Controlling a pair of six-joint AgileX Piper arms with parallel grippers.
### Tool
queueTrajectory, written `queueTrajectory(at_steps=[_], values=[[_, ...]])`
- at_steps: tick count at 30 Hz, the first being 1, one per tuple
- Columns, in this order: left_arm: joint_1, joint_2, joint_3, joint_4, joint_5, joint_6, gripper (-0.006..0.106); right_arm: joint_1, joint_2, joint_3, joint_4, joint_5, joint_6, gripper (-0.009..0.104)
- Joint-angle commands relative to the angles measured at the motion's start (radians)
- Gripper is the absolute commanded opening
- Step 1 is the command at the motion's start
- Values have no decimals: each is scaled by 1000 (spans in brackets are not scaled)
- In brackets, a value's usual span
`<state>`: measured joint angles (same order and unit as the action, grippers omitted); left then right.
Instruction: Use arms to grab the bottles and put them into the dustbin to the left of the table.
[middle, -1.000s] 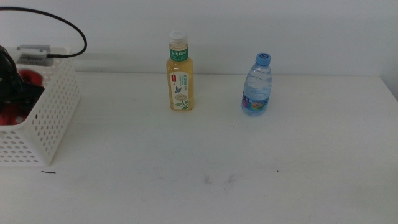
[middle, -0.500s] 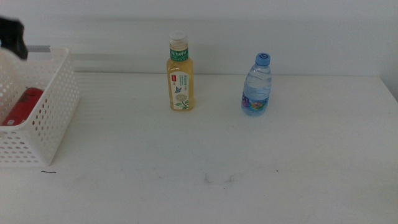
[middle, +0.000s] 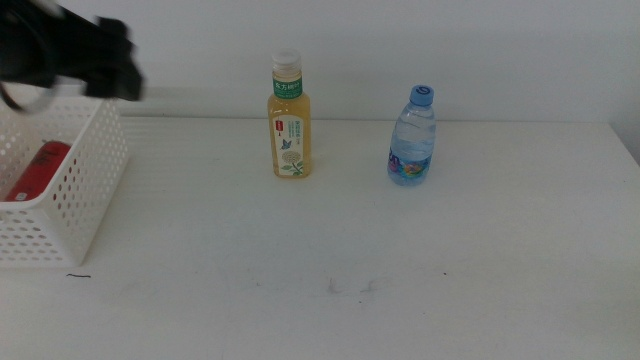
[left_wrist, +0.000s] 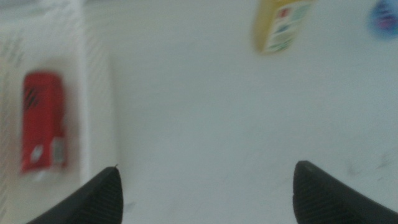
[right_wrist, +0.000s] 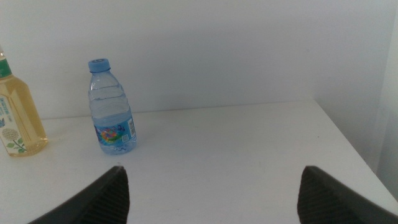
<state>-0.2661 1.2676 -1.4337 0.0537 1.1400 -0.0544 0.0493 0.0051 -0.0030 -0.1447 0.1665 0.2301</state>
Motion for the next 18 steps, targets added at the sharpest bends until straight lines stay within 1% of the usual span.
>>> queueTrajectory(at_steps=[1,3,5,6,8,10,11,13,14,16,18], values=[[-95,-56,107,38,-172,-45,94,-6,-5,3,-7,-8,-2,83],[-157,-104,250,34,-425,-45,94,-6,-5,3,-7,-8,-2,83],[-195,-132,440,-21,-720,-47,94,-6,-5,3,-7,-8,-2,83],[-200,-133,538,-62,-838,-47,94,-6,-5,3,-7,-8,-2,83],[-205,-100,716,-200,-1094,14,94,-6,-5,3,-7,-8,-2,83],[-218,-38,826,-309,-1247,101,94,-6,-5,3,-7,-8,-2,83],[-229,7,865,-343,-1310,129,94,-6,-5,3,-7,-8,-2,83],[-241,102,896,-347,-1408,138,94,-6,-5,3,-7,-8,-2,83],[-243,162,896,-327,-1468,138,94,-6,-5,3,-7,-8,-2,83],[-243,271,883,-246,-1639,132,94,-6,-5,3,-7,-8,-2,83],[-243,387,849,-190,-1792,62,94,-6,-5,3,-7,-8,-2,83]])
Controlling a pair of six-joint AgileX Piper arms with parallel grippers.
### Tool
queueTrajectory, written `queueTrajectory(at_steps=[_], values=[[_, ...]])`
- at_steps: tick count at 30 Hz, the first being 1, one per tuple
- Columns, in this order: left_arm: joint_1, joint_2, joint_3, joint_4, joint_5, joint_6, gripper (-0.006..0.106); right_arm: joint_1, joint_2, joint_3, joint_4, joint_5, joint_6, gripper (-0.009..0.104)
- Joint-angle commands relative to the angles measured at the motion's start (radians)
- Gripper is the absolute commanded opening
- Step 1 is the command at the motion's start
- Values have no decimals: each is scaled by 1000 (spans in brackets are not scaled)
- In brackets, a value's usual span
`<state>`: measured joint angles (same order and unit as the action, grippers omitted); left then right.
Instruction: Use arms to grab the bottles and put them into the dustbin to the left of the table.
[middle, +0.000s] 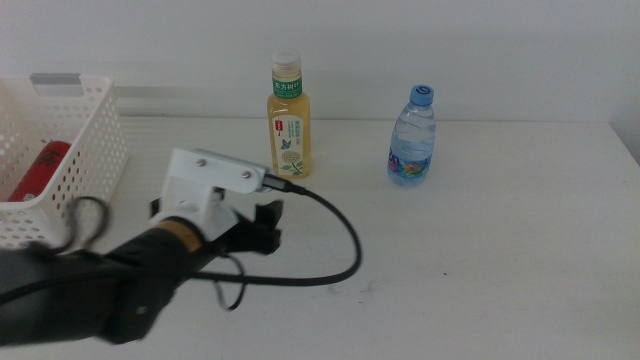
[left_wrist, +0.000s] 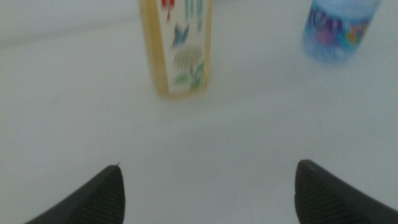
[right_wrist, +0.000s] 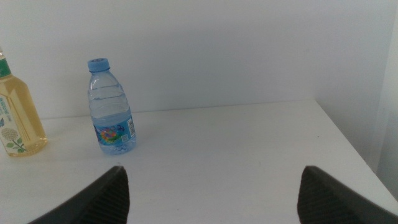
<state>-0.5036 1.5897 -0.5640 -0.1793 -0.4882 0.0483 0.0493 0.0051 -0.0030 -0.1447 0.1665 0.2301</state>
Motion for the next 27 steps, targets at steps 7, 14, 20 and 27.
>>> queueTrajectory(at_steps=[7,14,20,27], values=[[-6,297,-192,58,-271,-92,94,-6,-5,3,-7,-8,-2,83],[-6,337,-272,33,-258,-98,94,-6,-5,3,-7,-8,-2,83],[-4,344,-303,-76,-221,-36,94,-6,-5,3,-7,-8,-2,83],[34,485,-420,-81,-287,-22,94,-6,-5,3,-7,-8,-2,83]])
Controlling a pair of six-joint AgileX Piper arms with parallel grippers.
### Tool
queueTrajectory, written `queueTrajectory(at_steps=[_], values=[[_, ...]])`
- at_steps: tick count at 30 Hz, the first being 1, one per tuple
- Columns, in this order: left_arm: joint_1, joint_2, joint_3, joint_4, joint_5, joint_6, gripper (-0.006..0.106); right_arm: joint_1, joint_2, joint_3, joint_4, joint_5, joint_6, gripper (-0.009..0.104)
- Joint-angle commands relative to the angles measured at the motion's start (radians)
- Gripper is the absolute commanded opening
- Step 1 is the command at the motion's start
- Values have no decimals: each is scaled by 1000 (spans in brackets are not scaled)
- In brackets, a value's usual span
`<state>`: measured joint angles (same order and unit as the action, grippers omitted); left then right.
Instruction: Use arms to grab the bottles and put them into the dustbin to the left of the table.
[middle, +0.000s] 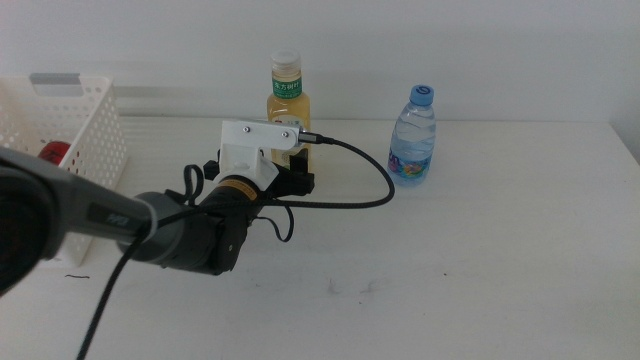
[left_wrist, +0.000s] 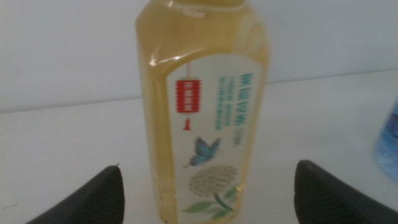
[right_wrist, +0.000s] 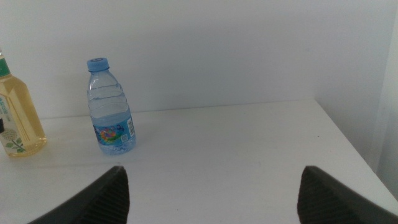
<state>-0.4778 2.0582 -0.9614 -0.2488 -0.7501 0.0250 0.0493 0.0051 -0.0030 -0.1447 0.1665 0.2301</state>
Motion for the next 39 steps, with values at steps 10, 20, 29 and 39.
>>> queueTrajectory(at_steps=[10,20,29,39], values=[[40,161,-212,9,-17,1,94,-6,-5,3,-7,-8,-2,83],[49,278,-384,13,2,1,94,-6,-5,3,-7,-8,-2,83],[49,299,-414,19,37,84,94,-6,-5,3,-7,-8,-2,83],[49,295,-414,-74,111,76,94,-6,-5,3,-7,-8,-2,83]])
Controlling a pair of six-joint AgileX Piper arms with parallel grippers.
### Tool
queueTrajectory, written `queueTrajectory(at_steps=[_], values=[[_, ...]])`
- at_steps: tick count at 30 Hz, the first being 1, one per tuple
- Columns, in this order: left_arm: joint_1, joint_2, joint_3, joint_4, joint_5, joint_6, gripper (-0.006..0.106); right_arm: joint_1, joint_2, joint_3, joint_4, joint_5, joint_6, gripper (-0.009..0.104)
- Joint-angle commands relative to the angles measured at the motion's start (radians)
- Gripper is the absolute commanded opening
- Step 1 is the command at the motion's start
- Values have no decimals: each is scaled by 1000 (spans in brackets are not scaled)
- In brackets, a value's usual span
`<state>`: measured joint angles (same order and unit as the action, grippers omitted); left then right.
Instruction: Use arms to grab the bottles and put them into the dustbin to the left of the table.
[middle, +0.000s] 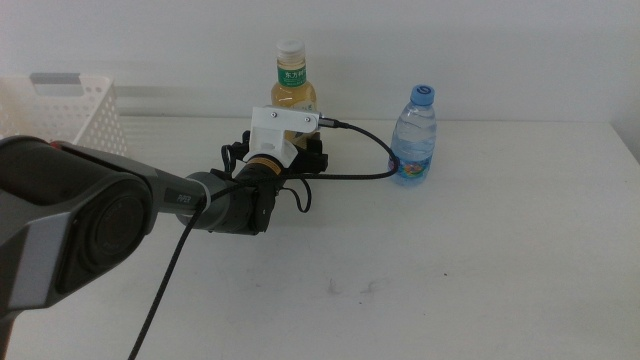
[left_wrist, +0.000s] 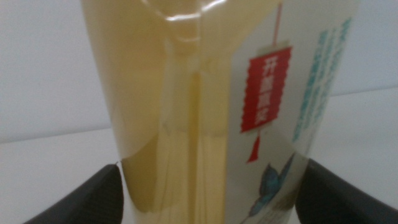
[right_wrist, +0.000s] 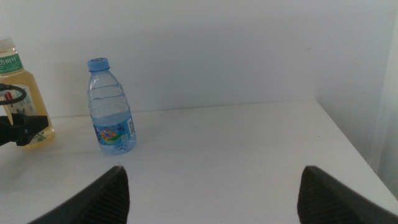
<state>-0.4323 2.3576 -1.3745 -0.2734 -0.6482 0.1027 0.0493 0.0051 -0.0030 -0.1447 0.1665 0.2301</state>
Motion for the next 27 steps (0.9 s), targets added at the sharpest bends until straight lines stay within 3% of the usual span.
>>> queueTrajectory(at_steps=[1,13,27], values=[[3,-9,-1,-50,13,9,94,-6,-5,3,-7,-8,-2,83],[3,-82,66,-101,18,81,94,-6,-5,3,-7,-8,-2,83],[-7,-88,83,-92,-65,45,94,-6,-5,3,-7,-8,-2,83]])
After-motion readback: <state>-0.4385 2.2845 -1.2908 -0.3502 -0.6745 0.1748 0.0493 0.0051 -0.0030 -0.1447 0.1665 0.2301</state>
